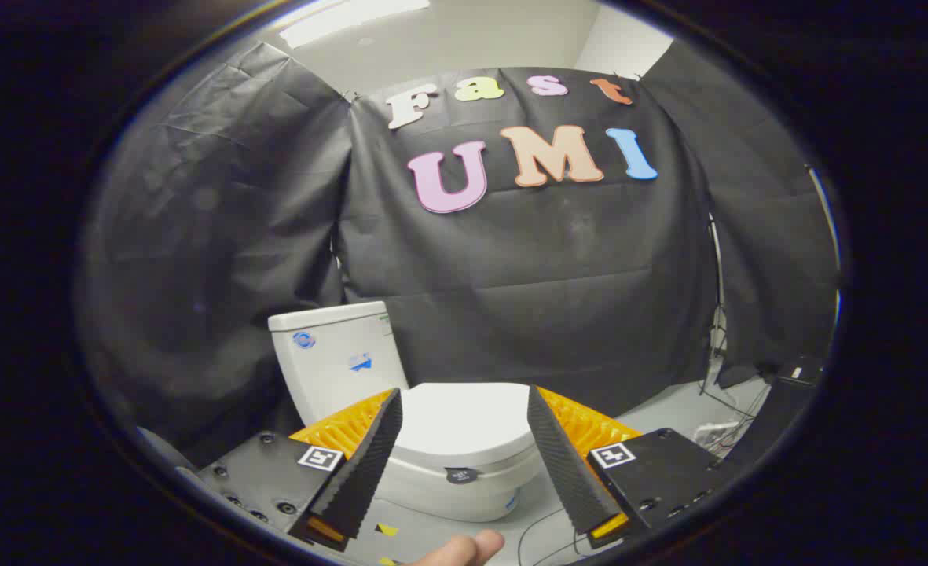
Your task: Open the toilet lid.
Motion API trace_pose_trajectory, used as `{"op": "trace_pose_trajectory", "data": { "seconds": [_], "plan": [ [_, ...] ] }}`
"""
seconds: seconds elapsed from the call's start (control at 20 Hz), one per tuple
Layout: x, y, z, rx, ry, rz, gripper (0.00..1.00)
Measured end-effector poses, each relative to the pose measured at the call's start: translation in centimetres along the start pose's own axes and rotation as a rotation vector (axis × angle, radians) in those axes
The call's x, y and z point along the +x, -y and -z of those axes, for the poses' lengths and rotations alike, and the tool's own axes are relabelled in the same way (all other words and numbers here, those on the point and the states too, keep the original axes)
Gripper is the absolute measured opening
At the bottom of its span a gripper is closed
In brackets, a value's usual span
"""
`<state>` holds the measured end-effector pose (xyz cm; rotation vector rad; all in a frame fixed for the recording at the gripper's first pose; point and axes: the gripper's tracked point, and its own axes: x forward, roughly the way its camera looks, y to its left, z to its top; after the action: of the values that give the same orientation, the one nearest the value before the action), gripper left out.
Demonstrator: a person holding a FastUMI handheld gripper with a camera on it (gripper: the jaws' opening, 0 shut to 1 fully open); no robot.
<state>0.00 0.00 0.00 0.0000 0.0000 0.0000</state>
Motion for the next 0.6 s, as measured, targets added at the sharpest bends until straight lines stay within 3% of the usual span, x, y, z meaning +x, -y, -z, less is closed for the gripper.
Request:
{"op": "trace_pose_trajectory", "data": {
  "seconds": [0.4,0.6],
  "plan": [
    [-1.3,1.4,-0.1,0.049,0.006,0.104,0.99],
    [-1.9,0.9,0.2,0.042,-0.005,0.115,0.99]
  ]
}}
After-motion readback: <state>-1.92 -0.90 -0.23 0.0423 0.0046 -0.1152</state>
